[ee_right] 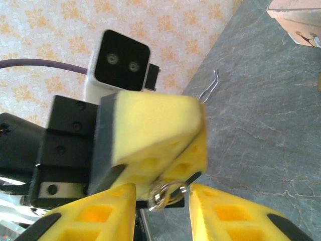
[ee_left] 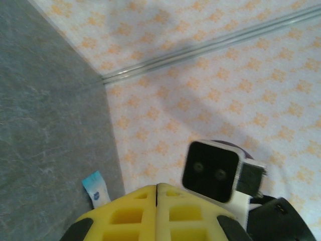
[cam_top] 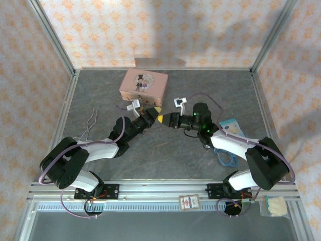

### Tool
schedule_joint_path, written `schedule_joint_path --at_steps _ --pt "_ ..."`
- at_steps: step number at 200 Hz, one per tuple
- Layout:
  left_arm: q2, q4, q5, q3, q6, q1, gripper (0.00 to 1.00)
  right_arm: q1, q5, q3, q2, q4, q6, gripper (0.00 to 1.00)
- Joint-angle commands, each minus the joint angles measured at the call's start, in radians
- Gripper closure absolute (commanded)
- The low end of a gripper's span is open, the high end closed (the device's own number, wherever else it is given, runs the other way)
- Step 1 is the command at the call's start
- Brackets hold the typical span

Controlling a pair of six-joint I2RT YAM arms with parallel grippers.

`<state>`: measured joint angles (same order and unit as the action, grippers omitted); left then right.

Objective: Unlock a padlock with a key

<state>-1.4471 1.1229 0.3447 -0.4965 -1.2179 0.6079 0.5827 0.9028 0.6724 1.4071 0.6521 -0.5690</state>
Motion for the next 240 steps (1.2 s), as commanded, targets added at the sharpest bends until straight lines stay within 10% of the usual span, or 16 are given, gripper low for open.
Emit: schedule_joint_path --at_steps 1,59,81,97,191,240 --pt "0.003 0.094 0.039 0.0 -0.014 0.017 1.0 0.004 0.004 0.004 0.018 0.067 -0.015 0.67" --pt "0.013 0.126 0.029 0.015 -0.034 0.024 1.0 0.003 0.023 -0.005 0.021 0.104 -0.016 1.0" --pt "0.042 0.074 0.008 0.009 -0.031 0.015 0.45 0.004 0.006 -0.003 0.001 0.039 0.046 1.0" --pt "0.095 -0.02 -0.015 0.003 -0.009 -0.01 0.24 0.003 -0.039 0.008 -0.026 -0.071 0.139 1.0" --pt "0.257 -0.448 -0.079 -0.031 0.104 -0.063 0.31 0.01 -0.204 0.016 -0.11 -0.248 0.462 1.0" --pt "0.172 -0.46 -0.107 -0.08 -0.035 -0.027 0.38 0.207 -0.836 0.073 -0.109 -0.356 0.723 1.0"
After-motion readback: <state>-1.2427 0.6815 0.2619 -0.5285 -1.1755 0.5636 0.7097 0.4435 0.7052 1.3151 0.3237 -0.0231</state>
